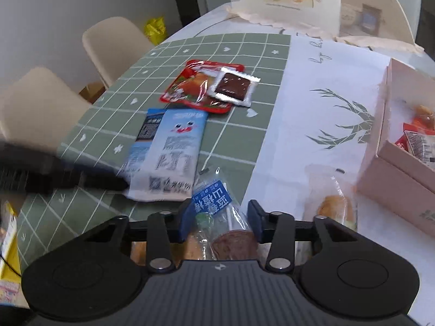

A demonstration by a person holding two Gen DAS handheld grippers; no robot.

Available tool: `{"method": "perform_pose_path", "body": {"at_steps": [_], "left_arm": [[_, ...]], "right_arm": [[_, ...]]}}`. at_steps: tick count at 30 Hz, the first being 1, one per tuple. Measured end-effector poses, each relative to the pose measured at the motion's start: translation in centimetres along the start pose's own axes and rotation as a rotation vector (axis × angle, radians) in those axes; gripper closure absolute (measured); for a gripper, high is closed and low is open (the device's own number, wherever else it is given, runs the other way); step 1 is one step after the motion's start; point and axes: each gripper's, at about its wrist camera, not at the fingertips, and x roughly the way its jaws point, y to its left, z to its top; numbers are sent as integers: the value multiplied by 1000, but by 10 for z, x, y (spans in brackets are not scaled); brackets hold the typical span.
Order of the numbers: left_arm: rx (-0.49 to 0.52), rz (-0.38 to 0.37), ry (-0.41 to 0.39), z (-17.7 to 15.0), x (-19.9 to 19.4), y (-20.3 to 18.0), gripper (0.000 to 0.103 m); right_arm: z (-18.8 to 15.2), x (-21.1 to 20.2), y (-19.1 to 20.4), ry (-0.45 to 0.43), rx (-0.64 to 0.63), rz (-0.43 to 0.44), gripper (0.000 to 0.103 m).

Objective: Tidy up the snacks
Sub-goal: 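Grasp the round bread in clear wrapper with the right tool, then grasp the silver-wrapped chocolate bar with the left tool while the right tool releases the bread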

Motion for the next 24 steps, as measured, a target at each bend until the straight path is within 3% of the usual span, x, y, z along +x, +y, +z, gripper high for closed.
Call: {"method": "perform_pose_path", "body": {"at_steps": [6, 9, 12, 16, 18, 24], "left_arm": [[-71, -36, -22, 76, 43, 13, 75], [-40, 33, -47, 110, 76, 6, 75], [31, 116, -67, 129, 113, -5, 75], [170, 131, -23, 128, 150, -23, 76], [258, 142, -44, 116, 150, -37, 76], [454, 6, -24, 63, 129, -63, 75]], "right_arm": [[-17, -28, -11, -28, 67, -61, 64], [-20, -50, -17, -75, 94, -91, 60], [-25, -70, -25, -103, 131, -156, 48], [-40, -87, -44, -83, 201, -224, 47], [-50, -93, -55, -68, 241, -253, 47], [-76, -93, -78, -59, 336, -291, 41]]}}
